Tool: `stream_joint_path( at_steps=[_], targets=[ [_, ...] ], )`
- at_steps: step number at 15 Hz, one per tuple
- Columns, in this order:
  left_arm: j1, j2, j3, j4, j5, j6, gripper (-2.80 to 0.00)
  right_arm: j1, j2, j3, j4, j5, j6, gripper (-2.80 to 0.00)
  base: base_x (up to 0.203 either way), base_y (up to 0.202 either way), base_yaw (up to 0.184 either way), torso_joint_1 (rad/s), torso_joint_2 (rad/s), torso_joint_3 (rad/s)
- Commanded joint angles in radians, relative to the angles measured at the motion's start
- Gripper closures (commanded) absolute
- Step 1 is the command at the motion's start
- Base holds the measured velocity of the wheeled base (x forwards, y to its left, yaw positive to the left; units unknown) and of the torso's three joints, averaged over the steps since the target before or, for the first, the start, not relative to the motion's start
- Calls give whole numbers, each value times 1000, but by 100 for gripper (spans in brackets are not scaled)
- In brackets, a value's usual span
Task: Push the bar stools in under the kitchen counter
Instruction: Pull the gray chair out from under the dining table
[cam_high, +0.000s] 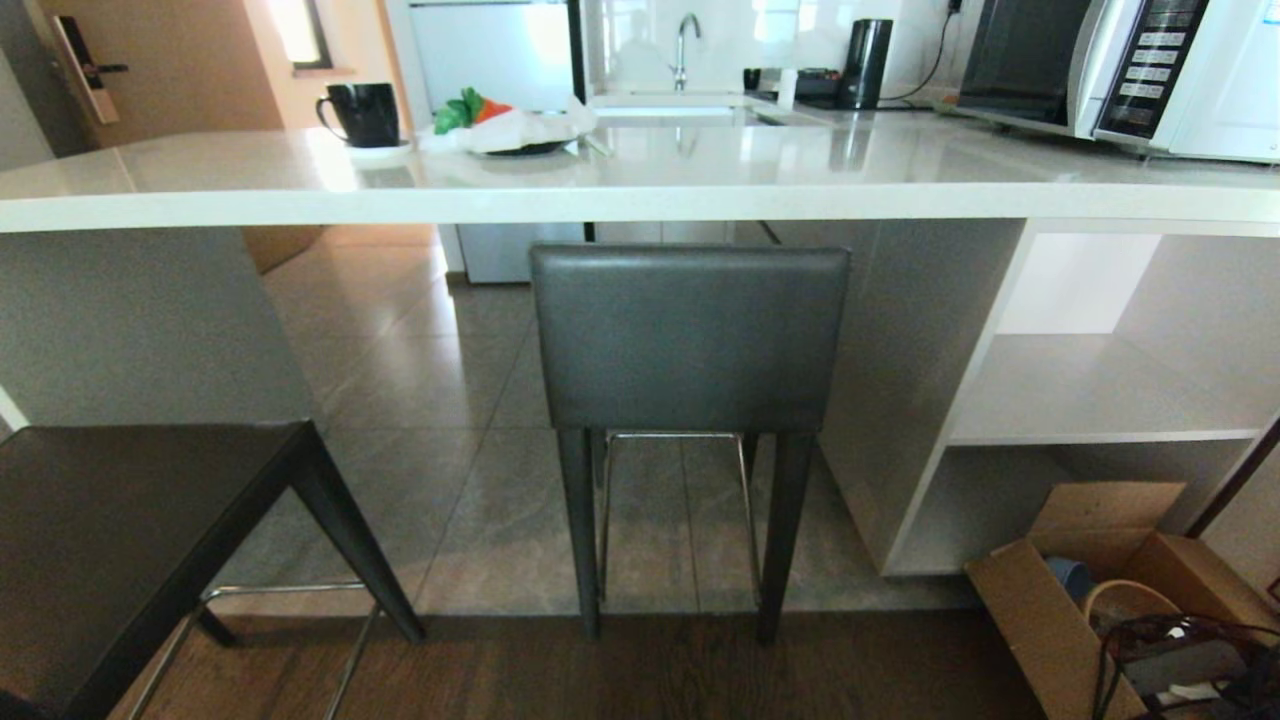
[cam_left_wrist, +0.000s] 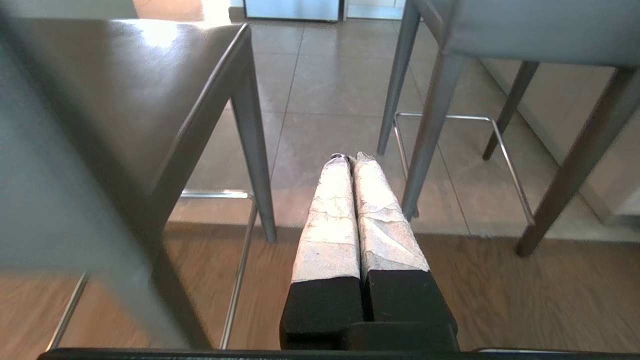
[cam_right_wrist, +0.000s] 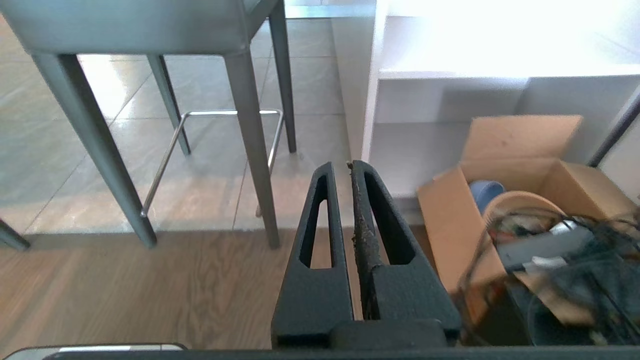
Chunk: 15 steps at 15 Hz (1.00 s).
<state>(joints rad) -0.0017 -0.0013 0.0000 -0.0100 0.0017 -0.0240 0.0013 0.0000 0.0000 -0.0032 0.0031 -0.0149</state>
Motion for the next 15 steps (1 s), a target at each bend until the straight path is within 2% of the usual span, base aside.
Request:
stream_joint_path(
  at_steps=[1,15],
  targets=[
    [0,1,3,-1,0,-1,0,0,0,0,-1,0,0,0,192,0,0,7,4,-1],
    [0,1,3,-1,0,-1,0,0,0,0,0,0,0,0,194,0,1,2,1,3]
  ],
)
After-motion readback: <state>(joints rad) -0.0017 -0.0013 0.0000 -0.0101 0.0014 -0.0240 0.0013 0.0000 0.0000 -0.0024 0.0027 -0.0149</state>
